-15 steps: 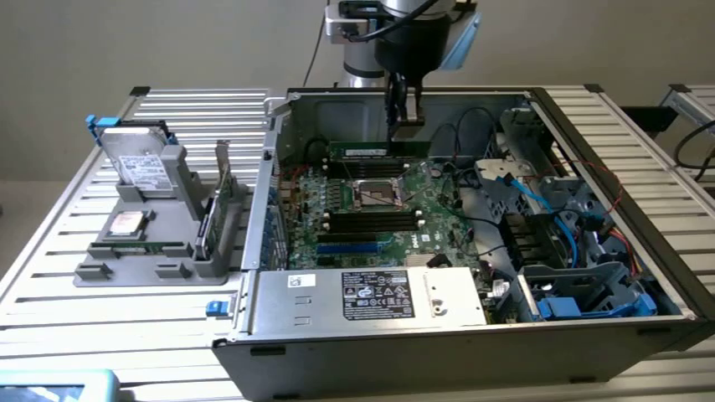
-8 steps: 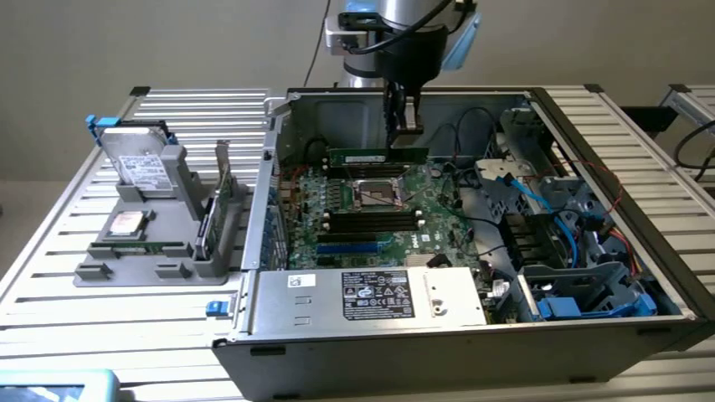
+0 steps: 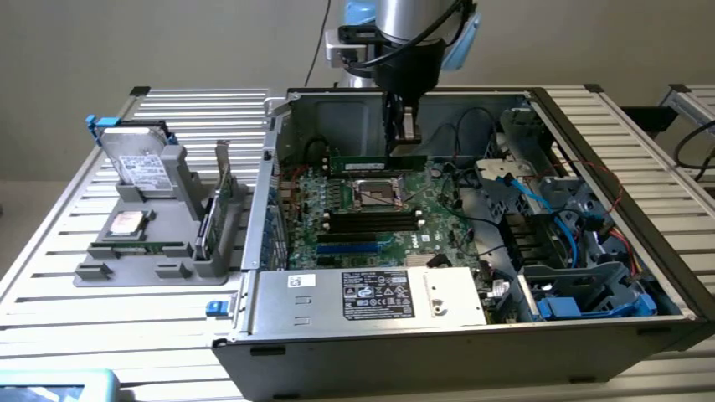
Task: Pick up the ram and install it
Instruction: 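Insert the ram into the slot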
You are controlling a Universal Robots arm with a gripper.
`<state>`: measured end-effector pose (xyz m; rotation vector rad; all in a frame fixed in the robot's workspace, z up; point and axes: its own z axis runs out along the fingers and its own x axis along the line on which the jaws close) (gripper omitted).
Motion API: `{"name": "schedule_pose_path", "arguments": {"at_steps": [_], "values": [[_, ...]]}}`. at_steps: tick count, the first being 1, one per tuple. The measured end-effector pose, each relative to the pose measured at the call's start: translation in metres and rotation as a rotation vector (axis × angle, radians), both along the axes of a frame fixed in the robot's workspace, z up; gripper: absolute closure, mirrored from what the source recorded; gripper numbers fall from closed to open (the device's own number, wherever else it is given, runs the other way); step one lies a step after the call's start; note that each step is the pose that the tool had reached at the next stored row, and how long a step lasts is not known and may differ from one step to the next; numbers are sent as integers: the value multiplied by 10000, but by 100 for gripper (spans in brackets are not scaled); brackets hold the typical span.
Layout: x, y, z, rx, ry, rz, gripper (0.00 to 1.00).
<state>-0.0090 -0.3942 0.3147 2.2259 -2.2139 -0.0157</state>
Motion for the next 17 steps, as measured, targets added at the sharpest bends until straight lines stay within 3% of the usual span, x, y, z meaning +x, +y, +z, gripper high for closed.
{"name": "schedule_pose_path", "arguments": {"at_steps": [6,11,17], "values": [[0,-2,-76,-90,1,-1,86],[0,-6,-124,-229,1,-1,86],[0,-8,-218,-234,0,-2,86]]}}
